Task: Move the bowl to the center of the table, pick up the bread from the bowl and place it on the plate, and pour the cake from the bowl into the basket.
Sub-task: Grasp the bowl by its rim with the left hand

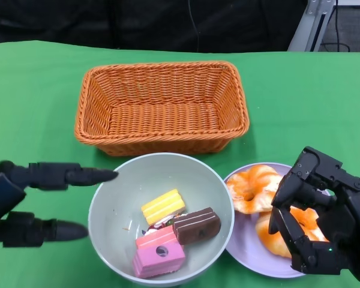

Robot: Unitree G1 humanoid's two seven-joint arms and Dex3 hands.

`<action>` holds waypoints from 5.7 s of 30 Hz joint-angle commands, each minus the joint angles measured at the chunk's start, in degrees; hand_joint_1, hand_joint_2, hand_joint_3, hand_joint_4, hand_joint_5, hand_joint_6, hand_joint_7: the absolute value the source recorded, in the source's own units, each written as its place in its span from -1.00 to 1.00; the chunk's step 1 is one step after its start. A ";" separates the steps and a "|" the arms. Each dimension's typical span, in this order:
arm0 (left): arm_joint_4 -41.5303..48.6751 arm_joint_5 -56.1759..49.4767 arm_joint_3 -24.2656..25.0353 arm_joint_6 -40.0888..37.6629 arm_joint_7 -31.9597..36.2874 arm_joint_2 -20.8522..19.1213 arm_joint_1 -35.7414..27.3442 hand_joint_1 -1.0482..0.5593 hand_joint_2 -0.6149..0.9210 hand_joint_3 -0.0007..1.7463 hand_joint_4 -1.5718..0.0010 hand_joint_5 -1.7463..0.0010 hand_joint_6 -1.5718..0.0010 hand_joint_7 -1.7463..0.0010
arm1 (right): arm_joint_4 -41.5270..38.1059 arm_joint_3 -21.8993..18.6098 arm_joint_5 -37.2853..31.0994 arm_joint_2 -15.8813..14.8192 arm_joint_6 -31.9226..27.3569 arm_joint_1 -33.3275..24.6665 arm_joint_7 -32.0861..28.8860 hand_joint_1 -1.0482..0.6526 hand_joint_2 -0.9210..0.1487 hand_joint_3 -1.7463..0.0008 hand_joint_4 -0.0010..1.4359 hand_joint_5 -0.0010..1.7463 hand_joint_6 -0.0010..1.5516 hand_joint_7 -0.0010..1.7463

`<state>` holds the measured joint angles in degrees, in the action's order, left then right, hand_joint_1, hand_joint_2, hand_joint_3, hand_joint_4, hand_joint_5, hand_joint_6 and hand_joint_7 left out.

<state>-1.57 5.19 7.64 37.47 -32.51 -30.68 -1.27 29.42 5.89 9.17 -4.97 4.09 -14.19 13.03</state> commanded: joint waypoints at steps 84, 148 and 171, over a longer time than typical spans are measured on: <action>36.63 -57.46 -22.73 33.94 48.70 -6.86 24.88 -0.46 1.00 -0.99 -0.54 0.96 -0.46 0.98 | 0.92 2.26 -0.80 0.87 0.65 -1.24 -2.86 -0.18 -0.22 -0.16 -0.07 1.00 -0.27 0.78; 17.30 -63.28 -33.36 18.45 41.80 -10.62 23.17 -0.38 1.00 -0.98 -0.29 0.99 -0.27 0.99 | 1.05 3.56 -2.32 1.68 1.01 -1.74 -3.98 -0.18 -0.23 -0.14 -0.06 1.00 -0.26 0.78; 23.08 -62.32 -34.78 21.76 42.25 -9.61 25.73 -0.40 1.00 -0.94 -0.31 0.99 -0.33 0.98 | 0.82 3.83 -3.45 2.23 1.70 -1.87 -4.28 -0.16 -0.17 -0.21 -0.08 0.98 -0.26 0.76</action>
<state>21.91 -57.21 -26.93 59.66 10.21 -39.98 24.46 29.72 9.81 5.82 -2.81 5.24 -15.84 9.05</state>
